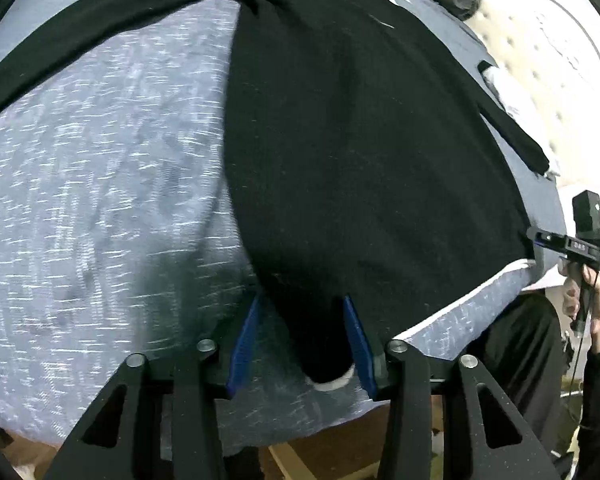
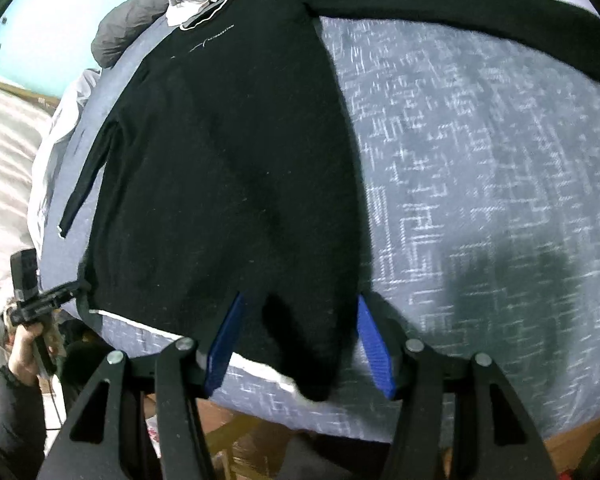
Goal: Fold clothes
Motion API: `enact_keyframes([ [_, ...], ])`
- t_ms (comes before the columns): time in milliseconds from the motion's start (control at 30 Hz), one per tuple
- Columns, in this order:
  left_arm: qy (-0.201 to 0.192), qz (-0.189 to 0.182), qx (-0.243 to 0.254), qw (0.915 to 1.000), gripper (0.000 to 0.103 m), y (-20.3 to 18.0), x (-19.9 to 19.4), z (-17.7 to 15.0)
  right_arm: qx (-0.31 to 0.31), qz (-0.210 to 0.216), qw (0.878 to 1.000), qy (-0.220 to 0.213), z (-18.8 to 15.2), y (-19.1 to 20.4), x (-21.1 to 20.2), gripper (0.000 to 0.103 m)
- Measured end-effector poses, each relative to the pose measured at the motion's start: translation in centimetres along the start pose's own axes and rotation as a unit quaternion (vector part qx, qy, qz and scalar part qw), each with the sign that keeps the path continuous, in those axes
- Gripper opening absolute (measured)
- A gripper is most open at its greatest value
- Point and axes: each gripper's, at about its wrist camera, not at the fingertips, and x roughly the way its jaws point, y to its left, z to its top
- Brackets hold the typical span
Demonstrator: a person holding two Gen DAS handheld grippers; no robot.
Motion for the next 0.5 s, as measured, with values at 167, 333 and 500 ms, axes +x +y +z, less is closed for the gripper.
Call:
enact_keyframes([
  [167,-0.015,0.001,0.018,0.9997,0.006,-0.9,-0.8,-0.1,-0.032,-0.022,0.999,-0.015,-0.5,1.3,-0.3,0.008],
  [333,-0.05,-0.007,0.033,0.9982,0.005,-0.9,-5.0,-1.1,-0.092,-0.056,0.993,-0.046,-1.5,3.6,-3.3,0.003],
  [500,-0.045,-0.005,0.013,0.9989,0.005,1.5,-4.1,-1.2,-0.136,-0.067,0.988,-0.04,-2.9,5.4,-4.1,0.003],
])
